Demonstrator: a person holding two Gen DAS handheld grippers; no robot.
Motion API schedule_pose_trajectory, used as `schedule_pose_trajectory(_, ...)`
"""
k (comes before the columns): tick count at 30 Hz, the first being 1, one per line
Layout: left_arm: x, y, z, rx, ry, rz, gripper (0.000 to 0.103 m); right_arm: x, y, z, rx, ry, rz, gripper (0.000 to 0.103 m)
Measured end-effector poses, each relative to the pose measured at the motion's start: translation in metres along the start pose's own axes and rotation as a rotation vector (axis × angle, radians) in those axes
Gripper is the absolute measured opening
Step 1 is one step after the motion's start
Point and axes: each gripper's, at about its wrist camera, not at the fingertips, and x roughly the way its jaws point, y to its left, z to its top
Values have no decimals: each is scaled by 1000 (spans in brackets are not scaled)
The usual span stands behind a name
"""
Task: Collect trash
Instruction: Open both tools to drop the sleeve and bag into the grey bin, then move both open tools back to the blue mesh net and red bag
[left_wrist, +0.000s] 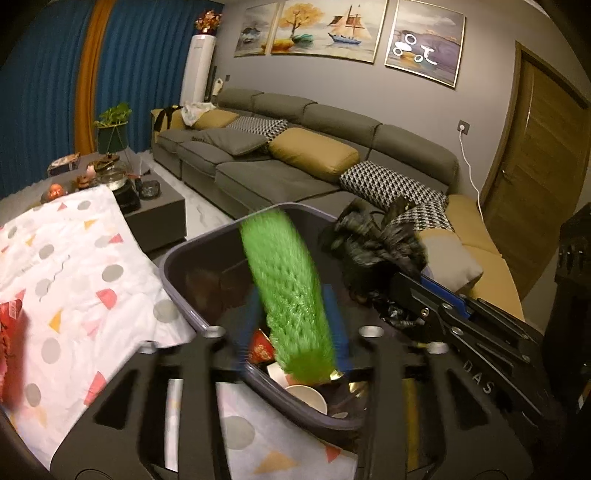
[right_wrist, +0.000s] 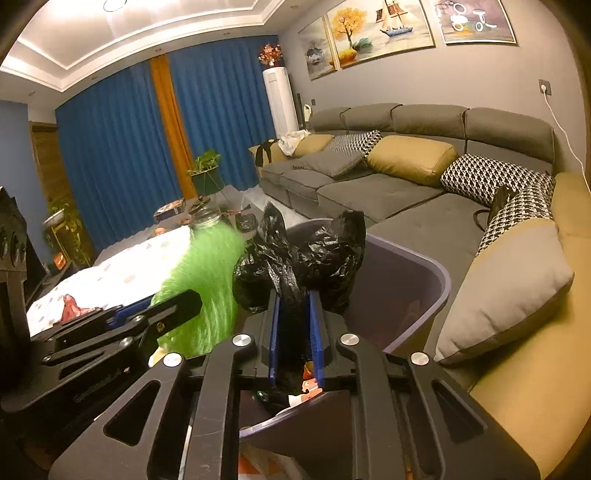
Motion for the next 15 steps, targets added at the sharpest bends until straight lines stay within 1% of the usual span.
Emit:
schedule_pose_trajectory(1, -1, 2, 0, -7, -7, 6, 55, 1, -1, 0, 1, 3, -2, 21)
schedule_pose_trajectory(3, -3, 6, -1, -25, -14, 18, 62, 4, -4, 0, 7, 10, -4, 23)
schedule_pose_trajectory(5, -6, 12, -1, -41, -17, 30, 66, 4, -6, 0, 10, 11, -10, 27)
schedule_pose_trajectory(9, -19, 24, -5, -69, -37, 79, 78, 0, -8, -1, 19, 5, -15, 31)
schedule_pose_trajectory(10, -24, 27, -7, -77, -43, 92, 82, -1, -9, -1, 19, 2, -16, 35)
schedule_pose_trajectory(11, -28, 29, -8, -82, -49, 105, 84, -4, -9, -1, 19, -2, -17, 39)
schedule_pose_trajectory(13, -39, 35, -12, -92, -62, 149, 89, -10, -8, -2, 13, -14, -20, 44)
schedule_pose_trajectory(15, -52, 41, -17, -102, -73, 200, 90, -15, -8, -3, 9, -25, -24, 52)
